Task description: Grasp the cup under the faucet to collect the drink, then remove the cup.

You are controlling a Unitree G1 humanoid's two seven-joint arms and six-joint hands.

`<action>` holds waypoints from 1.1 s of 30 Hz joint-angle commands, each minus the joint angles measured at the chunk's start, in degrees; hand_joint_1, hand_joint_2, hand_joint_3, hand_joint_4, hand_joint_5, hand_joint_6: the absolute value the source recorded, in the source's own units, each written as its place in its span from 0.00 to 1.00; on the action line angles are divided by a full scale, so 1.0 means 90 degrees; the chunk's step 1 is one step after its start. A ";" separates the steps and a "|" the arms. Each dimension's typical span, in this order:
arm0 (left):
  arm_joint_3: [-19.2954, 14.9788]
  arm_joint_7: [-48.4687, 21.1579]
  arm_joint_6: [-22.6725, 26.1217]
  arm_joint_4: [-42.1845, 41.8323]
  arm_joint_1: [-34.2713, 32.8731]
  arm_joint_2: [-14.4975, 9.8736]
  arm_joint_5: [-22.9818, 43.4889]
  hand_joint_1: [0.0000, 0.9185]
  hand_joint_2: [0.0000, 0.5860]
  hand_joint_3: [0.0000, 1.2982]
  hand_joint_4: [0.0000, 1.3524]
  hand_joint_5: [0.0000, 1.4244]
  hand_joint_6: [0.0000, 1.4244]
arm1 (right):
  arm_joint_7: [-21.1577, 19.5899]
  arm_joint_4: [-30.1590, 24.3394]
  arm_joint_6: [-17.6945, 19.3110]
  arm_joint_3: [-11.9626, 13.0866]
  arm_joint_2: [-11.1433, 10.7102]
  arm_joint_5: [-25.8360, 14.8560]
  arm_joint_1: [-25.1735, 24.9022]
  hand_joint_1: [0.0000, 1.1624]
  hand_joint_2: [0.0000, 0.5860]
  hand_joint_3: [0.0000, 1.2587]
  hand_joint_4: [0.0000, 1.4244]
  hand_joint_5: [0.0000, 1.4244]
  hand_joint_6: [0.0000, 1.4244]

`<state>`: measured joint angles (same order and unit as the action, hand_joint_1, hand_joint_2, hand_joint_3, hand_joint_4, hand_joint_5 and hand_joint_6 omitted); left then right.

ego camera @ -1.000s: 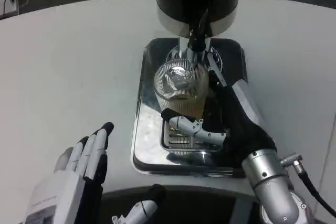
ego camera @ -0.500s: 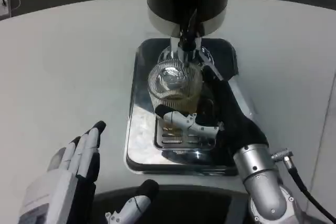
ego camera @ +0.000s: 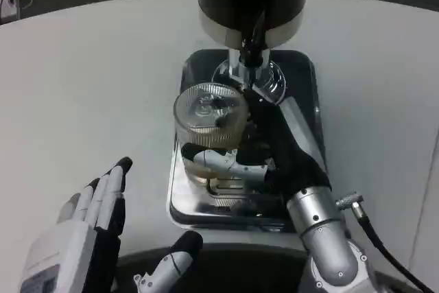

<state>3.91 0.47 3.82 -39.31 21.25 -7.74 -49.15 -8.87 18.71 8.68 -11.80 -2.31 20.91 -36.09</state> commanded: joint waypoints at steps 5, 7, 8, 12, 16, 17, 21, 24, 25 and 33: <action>0.0033 -0.0121 0.0118 -0.0021 -0.0063 0.0014 0.0019 0.00 0.30 0.00 0.00 0.00 0.00 | -0.0288 -0.0037 0.0121 0.0047 0.0100 0.0062 0.0111 0.97 0.42 0.39 0.49 0.65 0.98; 0.0041 -0.0124 0.0126 -0.0014 -0.0074 0.0014 0.0010 0.00 0.30 0.00 0.00 0.00 0.00 | -0.0393 -0.0074 0.0163 0.0088 0.0099 0.0055 0.0131 0.98 0.39 0.44 0.54 0.70 1.00; 0.0044 -0.0125 0.0130 -0.0011 -0.0079 0.0015 0.0009 0.00 0.30 0.00 0.00 0.00 0.00 | -0.0426 -0.0085 0.0180 0.0106 0.0097 0.0041 0.0136 0.99 0.39 0.46 0.56 0.72 1.00; 0.0064 -0.0137 0.0148 0.0008 -0.0102 0.0016 0.0002 0.00 0.30 0.00 0.00 0.00 0.00 | -0.0487 -0.0156 0.0258 0.0194 0.0103 -0.0055 0.0168 1.00 0.30 0.52 0.62 0.79 1.00; 0.0120 -0.0152 0.0166 0.0049 -0.0159 0.0014 -0.0005 0.00 0.29 0.00 0.00 0.00 0.00 | -0.0470 -0.0374 0.0294 0.0256 0.0098 -0.0088 0.0221 1.00 0.29 0.55 0.66 0.83 1.00; 0.0129 -0.0144 0.0168 0.0054 -0.0165 0.0015 -0.0010 0.00 0.29 0.00 0.00 0.00 0.00 | -0.0454 -0.0429 0.0285 0.0273 0.0101 -0.0102 0.0241 1.00 0.29 0.56 0.66 0.83 1.00; 0.0174 -0.0131 0.0176 0.0086 -0.0188 0.0017 -0.0001 0.00 0.29 0.00 0.00 0.00 0.00 | -0.0380 -0.0677 0.0249 0.0331 0.0090 -0.0166 0.0348 1.00 0.29 0.58 0.67 0.85 1.00; 0.0196 -0.0127 0.0177 0.0115 -0.0215 0.0019 0.0009 0.00 0.29 0.00 0.00 0.00 0.00 | -0.0326 -0.0886 0.0226 0.0346 0.0053 -0.0203 0.0447 1.00 0.24 0.59 0.67 0.85 1.00; 0.0200 -0.0124 0.0177 0.0123 -0.0223 0.0021 0.0012 0.00 0.29 0.00 0.00 0.00 0.00 | -0.0313 -0.0959 0.0218 0.0350 0.0041 -0.0211 0.0483 1.00 0.24 0.59 0.68 0.85 1.00; 0.0281 -0.0122 0.0162 0.0193 -0.0292 0.0023 0.0003 0.00 0.29 0.00 0.00 0.00 0.00 | -0.0127 -0.1499 0.0150 0.0312 -0.0061 -0.0131 0.0850 1.00 0.21 0.61 0.68 0.85 1.00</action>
<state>5.88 -0.29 4.85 -38.43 18.55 -7.67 -49.19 -10.61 8.05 9.28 -8.65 -2.87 19.72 -29.75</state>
